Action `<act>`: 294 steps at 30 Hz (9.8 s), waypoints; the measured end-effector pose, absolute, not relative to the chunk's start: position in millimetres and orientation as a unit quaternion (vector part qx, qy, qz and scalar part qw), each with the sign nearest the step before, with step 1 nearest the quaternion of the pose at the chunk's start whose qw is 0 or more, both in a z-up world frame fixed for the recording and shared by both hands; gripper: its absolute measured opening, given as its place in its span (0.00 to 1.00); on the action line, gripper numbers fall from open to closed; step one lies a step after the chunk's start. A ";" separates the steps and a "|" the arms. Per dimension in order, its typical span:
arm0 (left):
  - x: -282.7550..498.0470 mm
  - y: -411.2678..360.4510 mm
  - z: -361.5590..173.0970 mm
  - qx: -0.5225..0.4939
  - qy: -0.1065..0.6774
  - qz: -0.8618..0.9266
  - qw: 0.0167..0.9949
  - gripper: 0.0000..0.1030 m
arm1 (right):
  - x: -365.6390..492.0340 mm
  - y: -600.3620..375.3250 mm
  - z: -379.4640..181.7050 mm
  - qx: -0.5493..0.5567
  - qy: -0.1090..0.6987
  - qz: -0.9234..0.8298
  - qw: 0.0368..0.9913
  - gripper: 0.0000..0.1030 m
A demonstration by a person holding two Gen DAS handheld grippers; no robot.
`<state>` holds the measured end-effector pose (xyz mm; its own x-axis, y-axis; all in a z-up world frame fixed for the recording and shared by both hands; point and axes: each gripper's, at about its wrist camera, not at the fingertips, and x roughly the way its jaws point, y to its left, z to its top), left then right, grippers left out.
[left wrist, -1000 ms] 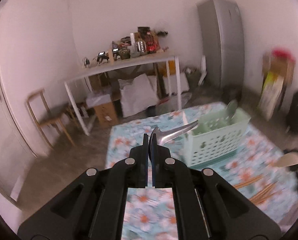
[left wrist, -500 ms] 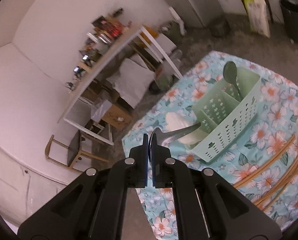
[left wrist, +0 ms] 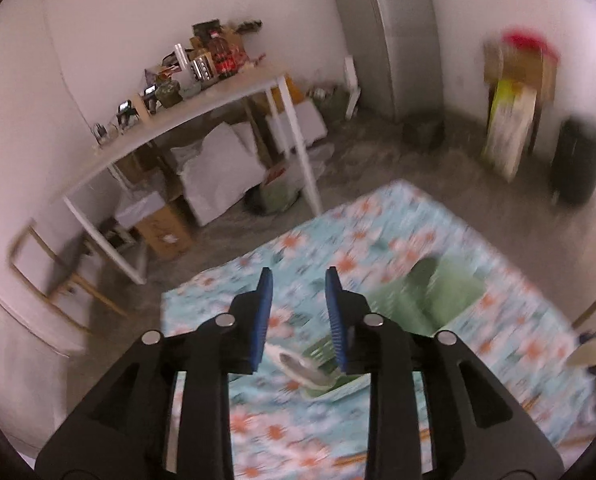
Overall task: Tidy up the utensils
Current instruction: 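Lower the white plastic spoon into the holder and open the right tool, then move both tools toward the wooden chopsticks on the bedspread, then close the left tool on a bundle of wooden chopsticks, then grasp a wooden chopstick with the right tool while the left tool holds its chopsticks, then lift the chopsticks with both tools toward the mint-green holder, then drop the chopsticks into the holder and open both tools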
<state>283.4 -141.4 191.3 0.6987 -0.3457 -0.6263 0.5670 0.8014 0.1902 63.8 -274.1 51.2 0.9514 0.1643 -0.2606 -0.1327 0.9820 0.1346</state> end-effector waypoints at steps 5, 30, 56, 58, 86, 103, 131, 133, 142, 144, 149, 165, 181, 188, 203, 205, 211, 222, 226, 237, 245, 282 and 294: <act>272.3 -106.1 208.5 0.105 0.250 -0.259 0.927 0.44 | 72.9 -286.0 57.7 0.089 0.129 0.085 0.984 0.08; 138.8 56.2 66.4 -0.100 0.215 -0.084 0.968 0.90 | 211.0 -311.2 137.8 0.181 -0.003 0.158 0.971 0.08; 125.3 64.1 36.5 -0.125 0.235 -0.083 0.960 0.90 | 208.7 -312.9 42.0 0.163 0.128 0.083 0.975 0.64; 121.4 63.6 37.9 -0.127 0.234 -0.086 0.960 0.90 | 196.6 -313.0 49.1 0.161 0.122 0.084 0.976 0.66; 82.7 31.6 4.5 -0.088 0.325 -0.153 0.929 0.90 | 46.4 -228.4 -31.6 0.127 0.371 0.112 0.913 0.86; 76.9 -26.1 -46.2 -0.222 0.449 -0.330 0.800 0.46 | 39.0 -257.3 -46.8 0.207 0.368 0.128 0.897 0.84; 110.6 5.6 -89.2 -0.426 0.493 -0.230 0.723 0.12 | 41.8 -277.7 -60.6 0.247 0.351 0.128 0.894 0.81; 105.9 14.7 -84.0 -0.417 0.494 -0.222 0.730 0.12 | 40.9 -278.6 -59.0 0.247 0.349 0.127 0.895 0.81; 98.8 60.6 -86.0 -0.480 0.504 -0.187 0.694 0.30 | 42.0 -274.4 -57.6 0.248 0.346 0.136 0.895 0.81; 100.1 59.1 -88.3 -0.489 0.506 -0.185 0.686 0.35 | 42.7 -271.6 -55.8 0.246 0.344 0.139 0.895 0.81; 108.4 52.6 -92.6 -0.512 0.509 -0.159 0.673 0.33 | 41.4 -269.9 -54.1 0.244 0.339 0.139 0.898 0.81; 97.8 42.8 -73.5 -0.386 0.467 -0.169 0.777 0.14 | 40.3 -272.2 -33.7 0.208 0.316 0.135 0.916 0.66; 81.8 51.6 -66.6 -0.300 0.388 -0.192 0.850 0.18 | 156.3 -125.7 -22.6 -0.023 0.416 0.317 0.852 0.29; 80.8 53.2 -71.9 -0.301 0.378 -0.202 0.852 0.18 | 184.7 -93.9 -41.3 -0.074 0.465 0.330 0.818 0.21; 80.0 54.2 -73.7 -0.302 0.375 -0.206 0.852 0.18 | 203.2 -77.5 -48.3 -0.103 0.477 0.326 0.810 0.06; 80.2 53.9 -73.4 -0.302 0.375 -0.206 0.852 0.18 | 203.3 -81.3 -40.6 -0.097 0.466 0.323 0.818 0.06; 80.2 52.6 -71.5 -0.300 0.373 -0.204 0.854 0.18 | 200.5 -117.7 9.8 -0.056 0.401 0.291 0.867 0.06; 71.4 53.5 -20.8 -0.287 0.320 -0.236 0.871 0.12 | 135.9 -213.0 96.7 0.054 0.253 0.213 0.942 0.06; 68.8 52.8 10.2 -0.283 0.290 -0.262 0.876 0.08 | 109.4 -238.6 114.5 0.078 0.216 0.195 0.954 0.06; 85.7 42.9 105.9 -0.233 0.197 -0.308 0.901 0.05 | 72.4 -284.5 129.2 0.136 0.134 0.172 0.966 0.06; 127.7 8.2 184.3 -0.192 0.097 -0.317 0.924 0.05 | 68.1 -304.8 123.4 0.168 0.114 0.180 0.963 0.06; 167.7 -41.1 168.6 -0.106 0.106 -0.241 0.959 0.81 | 110.5 -307.8 139.4 0.165 0.107 0.190 0.962 0.06; 126.0 24.4 79.0 -0.125 0.180 -0.164 0.962 0.91 | 169.7 -284.2 220.6 0.107 0.032 0.180 0.977 0.06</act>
